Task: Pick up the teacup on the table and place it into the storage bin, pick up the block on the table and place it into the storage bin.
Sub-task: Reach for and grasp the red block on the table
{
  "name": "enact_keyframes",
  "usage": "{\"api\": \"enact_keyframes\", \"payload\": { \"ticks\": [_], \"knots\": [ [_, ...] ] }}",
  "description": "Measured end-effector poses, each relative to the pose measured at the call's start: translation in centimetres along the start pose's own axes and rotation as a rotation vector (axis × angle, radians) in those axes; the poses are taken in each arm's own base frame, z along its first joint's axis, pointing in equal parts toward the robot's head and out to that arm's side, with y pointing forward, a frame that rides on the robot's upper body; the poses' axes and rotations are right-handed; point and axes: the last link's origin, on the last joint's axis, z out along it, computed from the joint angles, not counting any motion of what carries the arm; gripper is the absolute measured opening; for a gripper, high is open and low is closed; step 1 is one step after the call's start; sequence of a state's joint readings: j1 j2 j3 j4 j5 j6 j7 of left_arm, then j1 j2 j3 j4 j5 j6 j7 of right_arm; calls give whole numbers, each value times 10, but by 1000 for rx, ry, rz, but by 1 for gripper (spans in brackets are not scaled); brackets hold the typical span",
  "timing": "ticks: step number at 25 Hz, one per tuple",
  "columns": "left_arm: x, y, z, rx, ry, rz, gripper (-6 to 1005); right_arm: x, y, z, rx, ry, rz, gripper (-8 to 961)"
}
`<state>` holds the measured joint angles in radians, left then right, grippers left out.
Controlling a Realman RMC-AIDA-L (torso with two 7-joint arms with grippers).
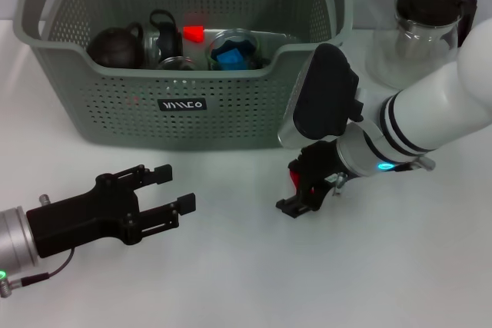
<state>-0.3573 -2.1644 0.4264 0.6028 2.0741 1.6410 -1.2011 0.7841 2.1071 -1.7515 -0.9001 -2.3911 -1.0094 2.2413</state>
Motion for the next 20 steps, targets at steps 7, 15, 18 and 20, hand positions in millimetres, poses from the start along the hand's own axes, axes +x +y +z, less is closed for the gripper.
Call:
{"api": "enact_keyframes", "payload": {
  "ticks": [7, 15, 18, 20],
  "knots": [
    [0, 0, 0, -1, -3, 0, 747, 2, 7, -15, -90, 38, 44, 740],
    [-1, 0, 0, 0, -4, 0, 748, 9, 12, -39, -205, 76, 153, 741],
    [0, 0, 0, 0, -2, 0, 748, 8, 4, -46, -172, 48, 231, 741],
    [1, 0, 1, -1, -1, 2, 748, 8, -2, -48, -148, 47, 312, 741]
  ]
}}
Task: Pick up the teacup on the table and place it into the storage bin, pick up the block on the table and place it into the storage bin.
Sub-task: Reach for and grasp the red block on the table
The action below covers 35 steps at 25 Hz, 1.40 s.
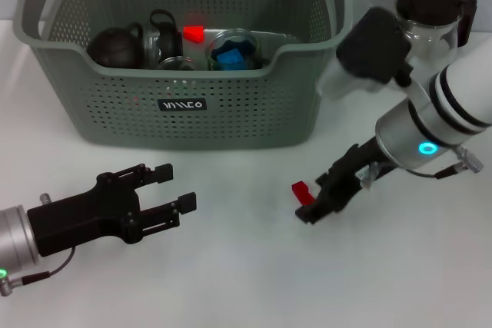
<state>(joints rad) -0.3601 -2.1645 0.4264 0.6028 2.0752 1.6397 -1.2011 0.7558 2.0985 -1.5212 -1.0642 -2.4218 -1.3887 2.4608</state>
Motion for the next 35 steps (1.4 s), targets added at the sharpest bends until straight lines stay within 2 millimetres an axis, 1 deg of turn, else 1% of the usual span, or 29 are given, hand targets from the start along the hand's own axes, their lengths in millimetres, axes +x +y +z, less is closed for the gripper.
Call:
{"api": "enact_keyframes", "payload": {
  "ticks": [3, 7, 14, 19, 25, 30, 35],
  "knots": [
    [1, 0, 1, -4, 1, 1, 748, 0, -5, 2, 33, 25, 117, 741],
    [2, 0, 2, -7, 4, 0, 748, -3, -2, 9, 46, 76, 240, 740],
    [0, -2, 3, 3, -2, -2, 749, -4, -6, 22, 70, 113, 306, 737],
    [-1, -1, 2, 7, -2, -5, 749, -5, -9, 23, 81, 119, 314, 733],
    [-1, -2, 2, 12, -5, -5, 750, -2, -15, 22, 127, 136, 315, 535],
    [-2, -2, 2, 15, -9, -7, 750, -2, -13, 22, 111, 128, 320, 419],
    [-3, -2, 1, 17, -10, -10, 750, -2, -10, 23, 94, 127, 322, 424]
  ]
}}
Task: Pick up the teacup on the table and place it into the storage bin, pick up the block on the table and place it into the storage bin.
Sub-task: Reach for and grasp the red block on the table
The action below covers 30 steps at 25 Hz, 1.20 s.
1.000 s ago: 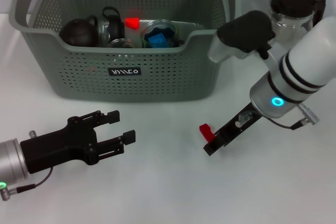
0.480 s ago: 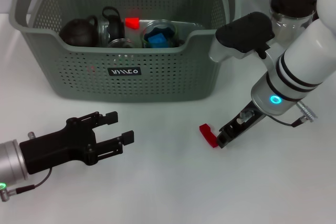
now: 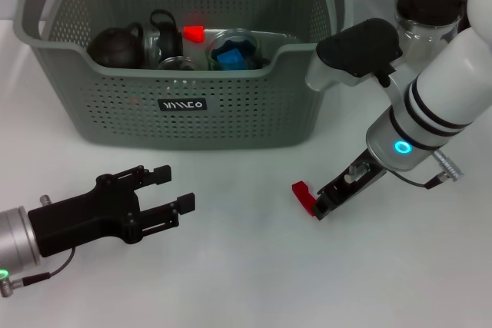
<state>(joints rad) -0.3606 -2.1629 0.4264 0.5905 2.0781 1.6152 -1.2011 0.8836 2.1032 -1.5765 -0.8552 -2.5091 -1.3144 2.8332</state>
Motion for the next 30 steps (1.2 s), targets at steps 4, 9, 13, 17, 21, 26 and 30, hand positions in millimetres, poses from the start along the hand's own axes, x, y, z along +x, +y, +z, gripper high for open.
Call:
{"api": "enact_keyframes", "payload": {
  "ticks": [4, 9, 13, 17, 21, 26, 30],
  "knots": [
    [1, 0, 1, -1, 0, 2, 751, -1, 4, 2, -11, 2, -5, 425],
    [1, -1, 1, -1, 0, 4, 751, -2, 4, 5, 10, 4, -9, 425],
    [0, 0, 0, 1, -1, 2, 751, -2, -1, 6, 29, 12, 1, 426],
    [-1, 0, 0, 2, -1, 0, 752, -2, -5, 3, 33, -1, 14, 426],
    [-1, 0, 0, 2, -1, 0, 752, -2, -5, 3, 30, -3, 1, 426],
    [0, 0, 0, 2, -1, 1, 752, -3, 0, 7, 51, 17, -77, 426],
    [0, 0, 0, 1, 0, 1, 753, -3, 1, 8, 69, 18, -121, 425]
  ]
}}
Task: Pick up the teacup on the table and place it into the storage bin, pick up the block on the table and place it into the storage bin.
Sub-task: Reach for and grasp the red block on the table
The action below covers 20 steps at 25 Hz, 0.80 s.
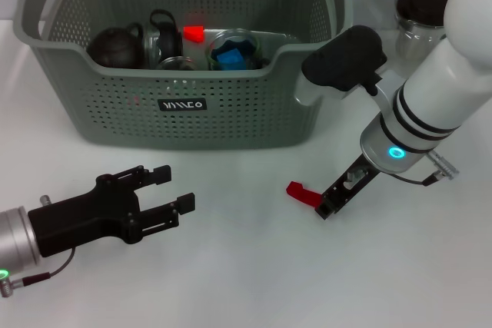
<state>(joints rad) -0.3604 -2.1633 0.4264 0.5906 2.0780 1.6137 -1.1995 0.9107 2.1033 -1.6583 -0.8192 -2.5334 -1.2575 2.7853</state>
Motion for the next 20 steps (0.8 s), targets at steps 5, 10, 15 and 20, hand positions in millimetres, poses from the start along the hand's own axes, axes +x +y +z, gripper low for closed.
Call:
{"api": "enact_keyframes", "payload": {
  "ticks": [5, 10, 15, 20],
  "knots": [
    [0, 0, 0, -1, 0, -1, 753, -3, -1, 0, 9, -17, -31, 425],
    [0, 0, 0, 0, 0, -1, 753, -4, 3, 1, 5, -14, -61, 425],
    [1, 0, 1, -3, 1, 2, 754, -5, 7, 2, 12, -13, -100, 426],
    [1, 0, 2, -6, 0, 2, 754, -7, 9, 0, 11, -21, -108, 425]
  ]
}}
